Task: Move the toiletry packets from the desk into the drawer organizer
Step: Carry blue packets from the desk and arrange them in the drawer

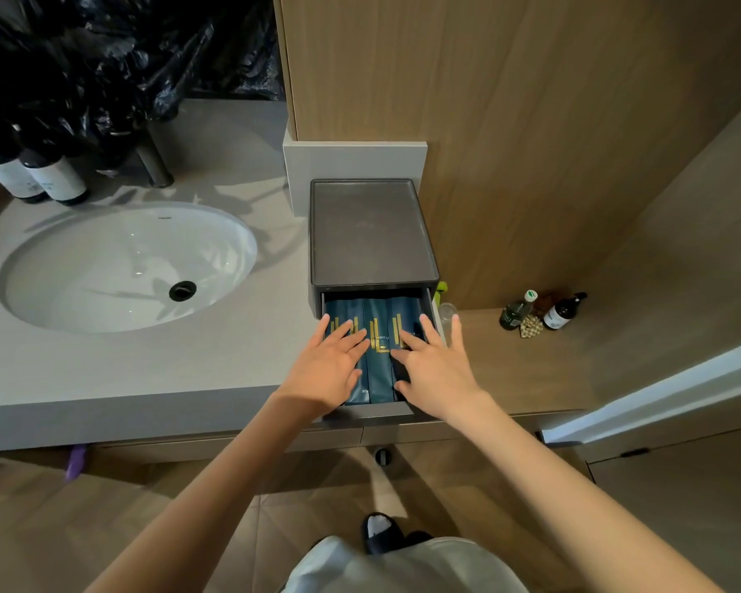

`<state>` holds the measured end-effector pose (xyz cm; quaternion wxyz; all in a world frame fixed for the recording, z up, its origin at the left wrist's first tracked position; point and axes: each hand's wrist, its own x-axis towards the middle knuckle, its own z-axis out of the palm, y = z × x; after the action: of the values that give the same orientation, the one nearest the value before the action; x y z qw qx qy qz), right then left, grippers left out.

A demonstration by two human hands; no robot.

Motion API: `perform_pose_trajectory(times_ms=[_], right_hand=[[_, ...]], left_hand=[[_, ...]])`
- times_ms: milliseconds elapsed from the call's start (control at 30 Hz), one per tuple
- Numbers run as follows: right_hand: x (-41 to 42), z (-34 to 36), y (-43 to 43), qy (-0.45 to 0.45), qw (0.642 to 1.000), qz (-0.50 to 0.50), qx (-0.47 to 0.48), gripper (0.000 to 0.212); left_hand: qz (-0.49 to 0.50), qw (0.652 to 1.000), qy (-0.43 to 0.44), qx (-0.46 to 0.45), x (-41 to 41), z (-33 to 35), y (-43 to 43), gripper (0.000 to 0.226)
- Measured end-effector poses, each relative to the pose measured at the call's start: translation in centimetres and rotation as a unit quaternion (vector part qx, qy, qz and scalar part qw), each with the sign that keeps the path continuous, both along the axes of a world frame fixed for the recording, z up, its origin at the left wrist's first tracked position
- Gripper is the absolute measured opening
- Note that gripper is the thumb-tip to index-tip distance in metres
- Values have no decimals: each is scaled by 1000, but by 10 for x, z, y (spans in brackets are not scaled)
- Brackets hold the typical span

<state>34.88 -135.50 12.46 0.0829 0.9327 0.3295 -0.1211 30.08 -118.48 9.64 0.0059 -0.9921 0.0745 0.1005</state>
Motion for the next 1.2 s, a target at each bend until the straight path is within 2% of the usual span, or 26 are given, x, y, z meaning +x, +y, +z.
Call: perform_pose_trajectory(times_ms=[100,300,500,667,767,867,967,1200], right_hand=[[3,3,-5,15,1000,-15,-2,50],[5,3,-1,-27,999,10,-25,39],[10,9,-8,-2,1000,26,-10,43],[-1,22,-28,82,991,22,102,50],[-8,24,-41,130,985,61,99,55],[-10,17,-48,134,983,85,88,51],[-8,12,-51,113,984,108,81,42],[-5,15,-52,120,982,125,73,44]], left_hand=[[-6,1000,6,7,2,-1,-1,54],[-7,1000,15,13,5,1,0,54],[1,1000,2,-27,2,6,2,52],[41,983,-88,-155,-28,16,-6,56],[20,985,-95,-142,-54,19,-9,73],[34,985,-62,-157,-63,13,-9,58],[45,981,-84,-170,-66,11,-11,36],[94,978,-67,-171,-72,11,-16,29]])
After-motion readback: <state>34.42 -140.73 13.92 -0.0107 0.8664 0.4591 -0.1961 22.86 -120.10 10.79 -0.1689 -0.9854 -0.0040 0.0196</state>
